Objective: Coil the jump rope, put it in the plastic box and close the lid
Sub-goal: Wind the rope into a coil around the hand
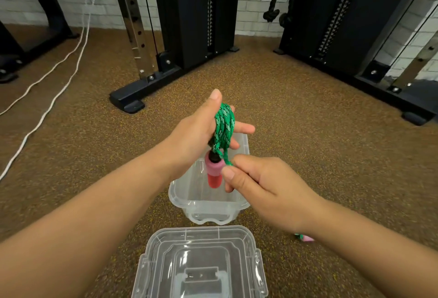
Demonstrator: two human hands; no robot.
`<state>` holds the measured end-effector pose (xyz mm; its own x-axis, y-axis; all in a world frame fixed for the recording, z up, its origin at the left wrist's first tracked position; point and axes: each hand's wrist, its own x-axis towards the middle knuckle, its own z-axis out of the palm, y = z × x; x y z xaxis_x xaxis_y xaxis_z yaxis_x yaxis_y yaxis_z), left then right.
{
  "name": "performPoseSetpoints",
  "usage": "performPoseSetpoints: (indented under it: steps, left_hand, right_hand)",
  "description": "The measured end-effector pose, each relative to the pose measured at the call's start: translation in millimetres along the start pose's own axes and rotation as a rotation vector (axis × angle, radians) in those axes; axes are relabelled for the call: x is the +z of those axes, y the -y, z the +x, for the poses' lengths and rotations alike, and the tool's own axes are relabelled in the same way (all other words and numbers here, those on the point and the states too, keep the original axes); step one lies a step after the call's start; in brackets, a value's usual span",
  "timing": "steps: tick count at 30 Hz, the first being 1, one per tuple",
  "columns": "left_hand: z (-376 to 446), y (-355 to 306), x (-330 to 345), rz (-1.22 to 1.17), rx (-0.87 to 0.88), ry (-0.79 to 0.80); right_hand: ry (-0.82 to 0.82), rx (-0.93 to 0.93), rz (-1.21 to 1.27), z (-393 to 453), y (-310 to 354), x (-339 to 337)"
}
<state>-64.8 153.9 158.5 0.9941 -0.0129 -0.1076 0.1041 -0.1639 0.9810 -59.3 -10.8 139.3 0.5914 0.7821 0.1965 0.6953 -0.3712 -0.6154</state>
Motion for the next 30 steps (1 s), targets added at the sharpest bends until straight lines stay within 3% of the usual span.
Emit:
performPoseSetpoints:
  steps: [9, 15, 19, 25, 30]
  left_hand:
    - [-7, 3, 5, 0.230, 0.028, 0.045]
    - [-11, 3, 4, 0.182, -0.031, 0.359]
    - [-9, 3, -1, 0.052, -0.105, 0.459]
    - [-9, 1, -3, -0.134, 0.020, 0.316]
    - [-6, -1, -3, -0.368, 0.012, 0.178]
  right_hand:
    - [-0.099, -0.045, 0.202, 12, -1, -23]
    - [-0.180, 0.017, 0.299, 24, -11, -38]
    - [-0.251, 0.090, 0.267, 32, -32, -35]
    - [-0.273, 0.144, 0.294, 32, -58, -10]
    - [-0.243, 0.192, 0.363, 22, -68, 15]
